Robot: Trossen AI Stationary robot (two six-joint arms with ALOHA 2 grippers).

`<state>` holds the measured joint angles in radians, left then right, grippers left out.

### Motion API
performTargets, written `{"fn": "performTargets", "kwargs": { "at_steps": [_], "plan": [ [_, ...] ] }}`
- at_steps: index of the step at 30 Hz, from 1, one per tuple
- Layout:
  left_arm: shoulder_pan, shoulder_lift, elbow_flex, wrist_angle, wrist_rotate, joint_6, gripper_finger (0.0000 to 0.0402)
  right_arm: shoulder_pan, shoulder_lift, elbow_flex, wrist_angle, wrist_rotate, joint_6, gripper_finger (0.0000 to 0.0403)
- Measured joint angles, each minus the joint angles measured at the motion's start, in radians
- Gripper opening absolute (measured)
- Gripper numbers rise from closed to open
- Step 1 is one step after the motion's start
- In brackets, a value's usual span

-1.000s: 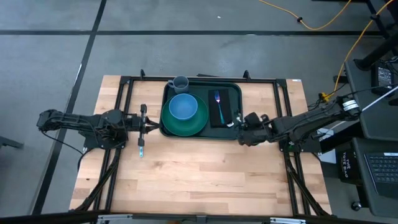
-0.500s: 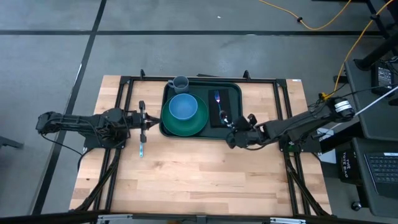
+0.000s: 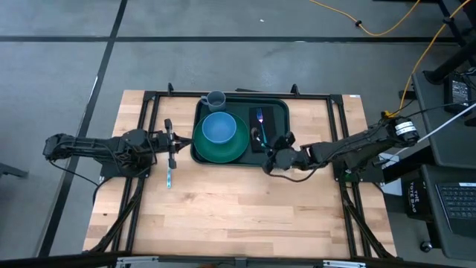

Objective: Set up tray
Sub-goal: Put the green spoon on top of the black napkin to the left of the purple fork

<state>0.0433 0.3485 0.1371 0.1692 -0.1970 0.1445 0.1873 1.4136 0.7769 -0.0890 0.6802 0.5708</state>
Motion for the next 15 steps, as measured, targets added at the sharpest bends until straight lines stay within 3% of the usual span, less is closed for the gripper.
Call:
{"fn": "performTargets", "kwargs": {
  "at_steps": [15],
  "plan": [
    [0.000, 0.000, 0.000, -0.001, 0.000, 0.036, 0.0004, -0.089, 0.000, 0.000, 0.105, -0.046, -0.031, 0.0047]
  ]
}}
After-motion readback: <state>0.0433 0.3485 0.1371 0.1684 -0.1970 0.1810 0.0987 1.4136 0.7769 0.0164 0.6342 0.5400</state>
